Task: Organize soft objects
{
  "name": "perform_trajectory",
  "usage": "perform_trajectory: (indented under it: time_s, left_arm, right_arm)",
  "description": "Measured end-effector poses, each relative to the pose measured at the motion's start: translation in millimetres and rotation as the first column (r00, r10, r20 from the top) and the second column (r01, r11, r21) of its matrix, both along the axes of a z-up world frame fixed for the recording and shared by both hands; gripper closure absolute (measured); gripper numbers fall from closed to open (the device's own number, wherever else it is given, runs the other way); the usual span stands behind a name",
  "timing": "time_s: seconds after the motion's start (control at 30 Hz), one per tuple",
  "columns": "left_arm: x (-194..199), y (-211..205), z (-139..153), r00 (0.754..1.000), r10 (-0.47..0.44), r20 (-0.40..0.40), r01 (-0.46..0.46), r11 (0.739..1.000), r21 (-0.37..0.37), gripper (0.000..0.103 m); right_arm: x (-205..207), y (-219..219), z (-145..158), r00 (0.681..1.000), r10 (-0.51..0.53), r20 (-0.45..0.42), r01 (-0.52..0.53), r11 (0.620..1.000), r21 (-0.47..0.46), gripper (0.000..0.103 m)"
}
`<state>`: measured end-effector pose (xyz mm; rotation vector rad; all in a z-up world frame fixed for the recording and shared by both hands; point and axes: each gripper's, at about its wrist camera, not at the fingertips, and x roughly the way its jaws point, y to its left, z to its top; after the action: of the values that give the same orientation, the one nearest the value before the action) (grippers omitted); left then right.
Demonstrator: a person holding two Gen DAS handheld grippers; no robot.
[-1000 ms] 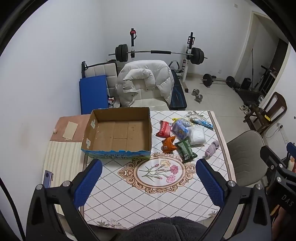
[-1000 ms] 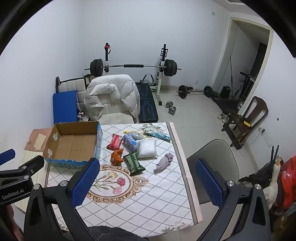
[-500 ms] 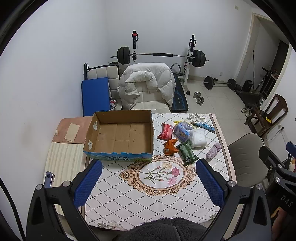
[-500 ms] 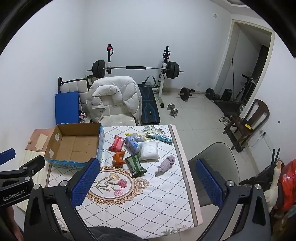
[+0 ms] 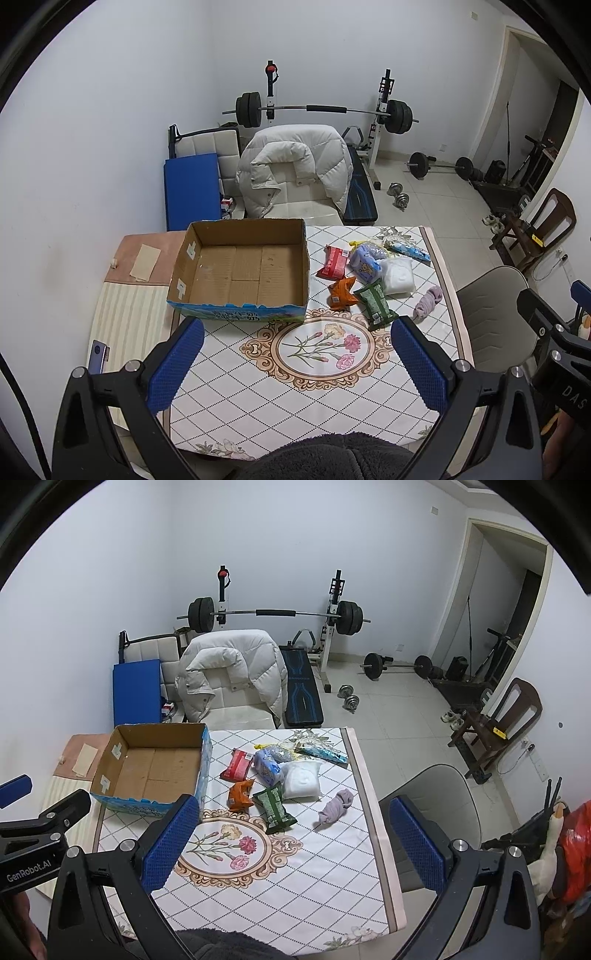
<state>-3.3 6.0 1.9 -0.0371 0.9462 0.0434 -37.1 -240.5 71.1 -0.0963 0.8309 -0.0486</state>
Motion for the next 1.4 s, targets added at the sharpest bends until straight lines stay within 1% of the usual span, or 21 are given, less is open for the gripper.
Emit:
perform_trajectory:
  time_s: [1.4]
  left_arm:
    - [2.0,1.6,-0.1,1.0,-0.003,-0.004,0.003,1.0,-0.004,0.0]
  right_arm:
    - [2.0,0.1,-5.0,1.0,0.007,0.002,-0.007,1.0,0.003,0.0]
